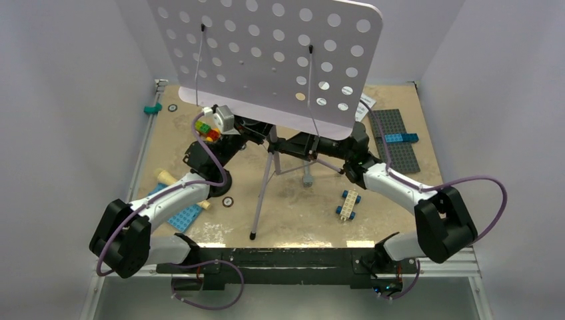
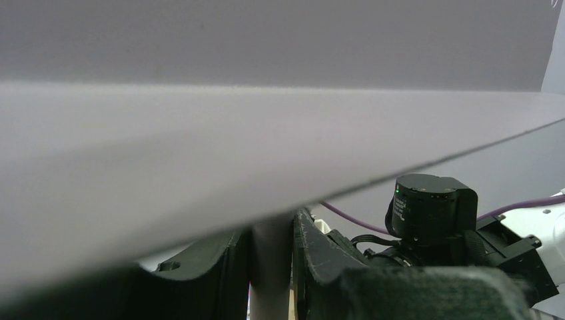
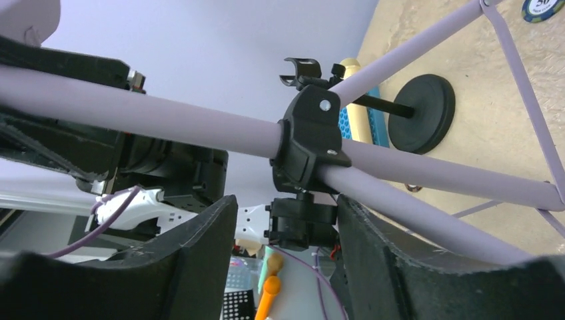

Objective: Pack up the instrument practice props

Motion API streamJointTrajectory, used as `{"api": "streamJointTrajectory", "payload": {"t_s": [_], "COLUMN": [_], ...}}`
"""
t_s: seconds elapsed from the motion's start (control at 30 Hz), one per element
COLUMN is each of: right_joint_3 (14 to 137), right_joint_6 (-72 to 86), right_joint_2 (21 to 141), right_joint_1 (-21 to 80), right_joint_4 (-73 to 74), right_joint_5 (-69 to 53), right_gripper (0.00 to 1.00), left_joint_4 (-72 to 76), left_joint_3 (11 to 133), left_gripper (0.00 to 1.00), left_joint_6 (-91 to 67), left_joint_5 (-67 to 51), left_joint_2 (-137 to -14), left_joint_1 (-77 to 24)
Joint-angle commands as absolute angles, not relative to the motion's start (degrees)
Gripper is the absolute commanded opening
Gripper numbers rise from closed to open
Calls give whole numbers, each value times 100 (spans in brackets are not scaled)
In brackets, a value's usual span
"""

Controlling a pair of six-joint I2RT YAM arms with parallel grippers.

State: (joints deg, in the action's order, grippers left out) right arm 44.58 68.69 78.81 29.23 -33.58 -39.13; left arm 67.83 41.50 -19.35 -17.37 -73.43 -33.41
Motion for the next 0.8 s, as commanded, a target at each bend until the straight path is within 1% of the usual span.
{"api": "streamJointTrajectory", "payload": {"t_s": [0.0, 0.33, 0.37, 0.4, 0.43, 0.5, 0.57, 0.63, 0.77], "right_joint_3": [4906, 5102, 5106, 5106, 5106, 5103, 5130, 5201, 5247], "right_joint_6": [7117, 7262, 7325, 7378, 7409, 7391, 7366, 7405, 7519], "right_joint_2": [8121, 8385, 8428, 8458, 8477, 8501, 8531, 8608, 8729], "right_joint_1": [2947, 2975, 2983, 2988, 3000, 3020, 3032, 3040, 3045], "right_joint_4": [-3772, -3750, -3813, -3877, -3899, -3859, -3787, -3805, -4007], "right_joint_5": [-4502, -4775, -4828, -4885, -4927, -4944, -4954, -5008, -5035], "right_gripper": [58, 42, 42, 44, 50, 55, 55, 51, 36], "left_joint_4": [6598, 6387, 6377, 6354, 6343, 6335, 6341, 6346, 6364], "left_joint_3": [4132, 4133, 4131, 4130, 4132, 4136, 4147, 4168, 4138], "left_gripper": [0, 0, 0, 0, 0, 0, 0, 0, 0], "left_joint_6": [-2056, -1877, -1865, -1843, -1823, -1819, -1835, -1857, -1810], "left_joint_5": [-1898, -1907, -1907, -1907, -1907, -1913, -1933, -1970, -1931], "left_joint_2": [-7246, -7243, -7249, -7251, -7253, -7262, -7291, -7319, -7297], "left_joint_1": [-3397, -3398, -3399, -3399, -3395, -3402, -3402, -3404, -3402]}}
